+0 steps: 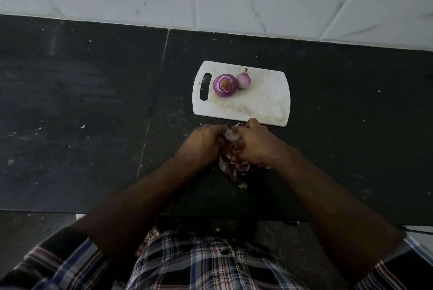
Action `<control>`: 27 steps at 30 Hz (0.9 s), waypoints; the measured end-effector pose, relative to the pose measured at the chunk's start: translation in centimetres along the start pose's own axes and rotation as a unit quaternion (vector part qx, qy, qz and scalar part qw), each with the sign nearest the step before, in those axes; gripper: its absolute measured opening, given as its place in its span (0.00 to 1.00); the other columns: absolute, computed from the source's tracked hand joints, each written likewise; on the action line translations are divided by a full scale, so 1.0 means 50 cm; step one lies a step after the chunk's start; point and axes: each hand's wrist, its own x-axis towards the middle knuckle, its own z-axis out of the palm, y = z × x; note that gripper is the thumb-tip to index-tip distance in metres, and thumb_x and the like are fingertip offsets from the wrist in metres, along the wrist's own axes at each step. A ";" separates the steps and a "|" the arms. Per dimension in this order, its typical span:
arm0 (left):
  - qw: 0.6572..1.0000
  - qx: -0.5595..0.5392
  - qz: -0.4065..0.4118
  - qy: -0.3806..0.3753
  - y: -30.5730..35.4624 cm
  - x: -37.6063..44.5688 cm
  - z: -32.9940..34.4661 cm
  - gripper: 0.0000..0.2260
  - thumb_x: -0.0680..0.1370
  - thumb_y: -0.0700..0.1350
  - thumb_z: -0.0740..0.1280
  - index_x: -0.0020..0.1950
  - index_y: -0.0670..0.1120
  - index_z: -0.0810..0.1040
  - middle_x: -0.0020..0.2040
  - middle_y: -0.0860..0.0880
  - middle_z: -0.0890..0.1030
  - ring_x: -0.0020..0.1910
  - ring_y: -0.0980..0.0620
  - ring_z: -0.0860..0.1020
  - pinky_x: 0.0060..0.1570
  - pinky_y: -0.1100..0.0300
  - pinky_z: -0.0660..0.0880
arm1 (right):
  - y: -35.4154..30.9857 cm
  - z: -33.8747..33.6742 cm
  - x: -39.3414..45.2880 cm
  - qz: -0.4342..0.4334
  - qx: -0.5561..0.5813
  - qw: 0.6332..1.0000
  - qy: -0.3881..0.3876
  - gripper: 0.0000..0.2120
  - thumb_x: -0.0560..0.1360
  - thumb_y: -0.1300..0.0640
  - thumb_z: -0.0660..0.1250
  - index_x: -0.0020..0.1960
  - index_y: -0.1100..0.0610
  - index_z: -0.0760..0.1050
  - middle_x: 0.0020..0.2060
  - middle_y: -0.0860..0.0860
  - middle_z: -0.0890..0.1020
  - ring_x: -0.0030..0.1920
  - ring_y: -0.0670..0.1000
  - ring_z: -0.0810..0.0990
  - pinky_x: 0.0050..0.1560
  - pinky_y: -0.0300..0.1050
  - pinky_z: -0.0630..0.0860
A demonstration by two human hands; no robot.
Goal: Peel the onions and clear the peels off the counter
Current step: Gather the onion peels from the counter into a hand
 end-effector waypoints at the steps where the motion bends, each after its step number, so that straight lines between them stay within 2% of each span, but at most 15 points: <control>1: 1.000 -0.009 -0.017 0.002 0.004 0.002 -0.012 0.16 0.80 0.43 0.66 0.67 0.48 0.79 0.63 0.45 0.81 0.61 0.48 0.78 0.58 0.62 0.70 | 0.004 -0.003 -0.010 -0.003 0.004 1.000 0.013 0.30 0.67 0.46 0.74 0.67 0.46 0.70 0.57 0.52 0.67 0.57 0.56 0.73 0.55 0.51 0.78; 4: 0.994 0.005 -0.096 -0.051 -0.017 0.009 -0.046 0.23 0.82 0.46 0.64 0.77 0.49 0.67 0.74 0.44 0.69 0.71 0.46 0.71 0.68 0.53 0.69 | 0.032 -0.017 -0.044 0.053 -0.002 0.998 0.041 0.41 0.66 0.40 0.75 0.74 0.49 0.65 0.64 0.56 0.68 0.63 0.59 0.73 0.61 0.52 0.75; 6: 0.983 0.037 -0.110 -0.139 -0.026 0.013 -0.054 0.34 0.80 0.56 0.67 0.81 0.51 0.57 0.76 0.42 0.63 0.72 0.43 0.69 0.69 0.51 0.69 | 0.045 -0.018 -0.063 0.123 0.006 0.992 0.002 0.47 0.65 0.37 0.76 0.76 0.51 0.61 0.68 0.58 0.65 0.66 0.60 0.72 0.64 0.52 0.74; 7: 0.978 0.049 -0.106 -0.175 -0.024 0.015 -0.051 0.40 0.77 0.59 0.70 0.82 0.51 0.53 0.76 0.42 0.61 0.72 0.42 0.69 0.69 0.50 0.70 | 0.042 -0.013 -0.070 0.143 0.016 0.989 -0.018 0.48 0.65 0.36 0.76 0.77 0.51 0.59 0.69 0.58 0.64 0.67 0.60 0.72 0.65 0.52 0.73; 9: 0.972 0.060 -0.087 -0.208 -0.011 0.026 -0.037 0.48 0.71 0.58 0.76 0.83 0.51 0.51 0.75 0.42 0.61 0.71 0.42 0.70 0.69 0.50 0.71 | 0.024 0.006 -0.073 0.147 0.041 0.988 -0.023 0.45 0.67 0.38 0.76 0.76 0.51 0.60 0.68 0.57 0.63 0.65 0.60 0.73 0.65 0.52 0.74; 11: 0.974 0.070 -0.066 -0.206 0.007 0.038 -0.023 0.42 0.71 0.51 0.77 0.80 0.49 0.59 0.69 0.42 0.65 0.66 0.43 0.72 0.64 0.55 0.73 | 0.003 0.024 -0.059 0.132 0.053 0.990 0.009 0.35 0.71 0.44 0.74 0.73 0.51 0.64 0.65 0.56 0.64 0.61 0.59 0.76 0.62 0.53 0.76; 13: 0.980 0.086 -0.030 -0.177 0.022 0.047 -0.013 0.25 0.75 0.46 0.73 0.70 0.45 0.72 0.61 0.43 0.72 0.61 0.45 0.74 0.53 0.59 0.72 | -0.011 0.032 -0.040 0.117 0.054 0.991 0.031 0.23 0.75 0.52 0.70 0.68 0.52 0.69 0.62 0.56 0.66 0.57 0.58 0.77 0.59 0.54 0.77; 14: 0.983 0.096 -0.012 -0.159 0.025 0.050 -0.008 0.17 0.76 0.44 0.70 0.64 0.43 0.75 0.57 0.43 0.75 0.58 0.45 0.74 0.50 0.60 0.70 | -0.015 0.033 -0.031 0.109 0.055 0.992 0.037 0.19 0.76 0.54 0.68 0.66 0.52 0.70 0.60 0.55 0.68 0.55 0.57 0.77 0.58 0.54 0.78; 16: 0.985 0.112 0.015 -0.134 0.031 0.049 0.000 0.10 0.77 0.42 0.67 0.57 0.41 0.77 0.52 0.44 0.78 0.55 0.45 0.74 0.45 0.61 0.67 | -0.018 0.031 -0.021 0.094 0.061 0.993 0.043 0.15 0.76 0.55 0.67 0.62 0.53 0.72 0.58 0.55 0.69 0.53 0.55 0.76 0.54 0.51 0.78; 20: 0.988 0.111 0.018 -0.109 0.049 0.045 0.007 0.07 0.76 0.39 0.67 0.52 0.40 0.80 0.49 0.43 0.81 0.50 0.45 0.78 0.41 0.62 0.65 | -0.021 0.025 -0.012 0.055 0.051 0.996 0.046 0.18 0.74 0.58 0.69 0.64 0.54 0.72 0.57 0.54 0.70 0.51 0.54 0.77 0.53 0.49 0.76; 24: 0.994 0.054 -0.026 -0.096 0.057 0.045 0.009 0.06 0.76 0.38 0.65 0.49 0.41 0.82 0.47 0.43 0.83 0.47 0.45 0.80 0.41 0.61 0.67 | -0.027 0.023 -0.002 0.036 0.054 0.995 0.071 0.08 0.75 0.60 0.66 0.54 0.57 0.77 0.51 0.54 0.75 0.48 0.55 0.78 0.43 0.46 0.71; 27: 0.995 0.004 -0.065 -0.080 0.059 0.039 0.006 0.06 0.77 0.38 0.66 0.49 0.41 0.82 0.46 0.45 0.83 0.45 0.46 0.80 0.41 0.58 0.69 | -0.015 0.025 -0.005 0.034 0.098 0.990 0.096 0.09 0.74 0.62 0.67 0.54 0.56 0.79 0.50 0.53 0.81 0.50 0.54 0.80 0.44 0.44 0.72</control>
